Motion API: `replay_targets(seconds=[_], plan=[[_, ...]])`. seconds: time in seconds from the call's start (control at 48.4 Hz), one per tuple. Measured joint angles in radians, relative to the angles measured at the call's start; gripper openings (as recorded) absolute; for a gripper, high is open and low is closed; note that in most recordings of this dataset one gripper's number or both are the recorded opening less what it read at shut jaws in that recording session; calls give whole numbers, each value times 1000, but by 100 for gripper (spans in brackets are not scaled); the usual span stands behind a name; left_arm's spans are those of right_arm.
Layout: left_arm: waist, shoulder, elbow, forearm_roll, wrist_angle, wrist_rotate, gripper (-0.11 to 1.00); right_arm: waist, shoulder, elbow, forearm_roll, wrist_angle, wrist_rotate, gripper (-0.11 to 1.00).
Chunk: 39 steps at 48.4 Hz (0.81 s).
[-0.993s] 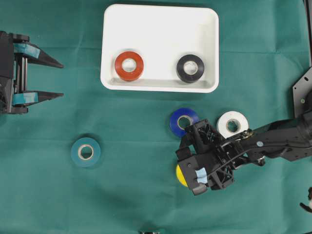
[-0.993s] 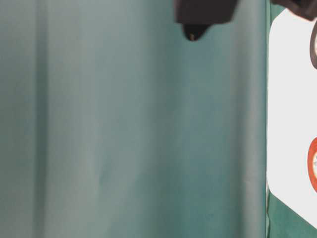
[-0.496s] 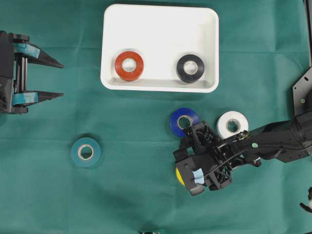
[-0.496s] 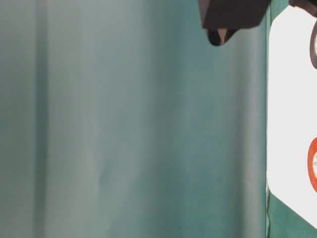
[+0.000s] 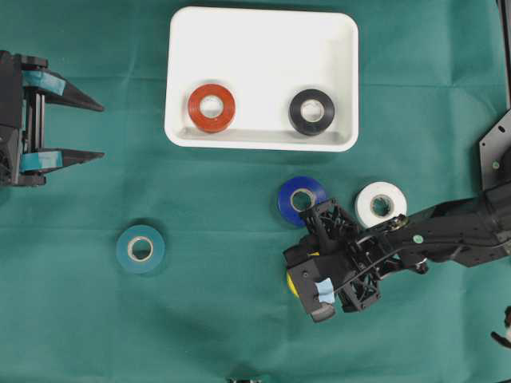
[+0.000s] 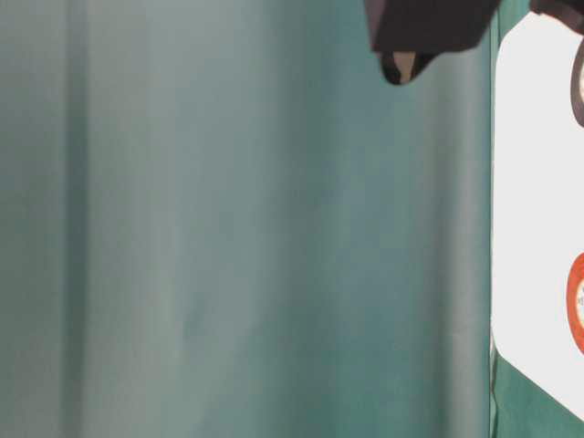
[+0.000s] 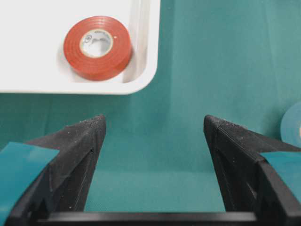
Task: Put the tape alternately from left to right into the white case.
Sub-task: 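Move the right gripper to the yellow roll and grasp its rim, then lift the yellow roll and carry it into the white tray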
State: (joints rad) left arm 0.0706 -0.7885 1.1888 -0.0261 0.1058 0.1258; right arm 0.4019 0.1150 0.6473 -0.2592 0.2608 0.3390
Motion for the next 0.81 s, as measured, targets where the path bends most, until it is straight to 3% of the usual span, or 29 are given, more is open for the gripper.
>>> replay_targets(seconds=[0.29, 0.538, 0.807], plan=[[0, 0, 0, 0, 0, -2, 80, 11, -110, -51, 3, 133, 3, 0], [0, -2, 0, 0, 0, -2, 80, 8, -117, -74, 5, 183, 8, 0], [0, 0, 0, -2, 0, -2, 80, -101, -126, -78, 0, 227, 6, 0]])
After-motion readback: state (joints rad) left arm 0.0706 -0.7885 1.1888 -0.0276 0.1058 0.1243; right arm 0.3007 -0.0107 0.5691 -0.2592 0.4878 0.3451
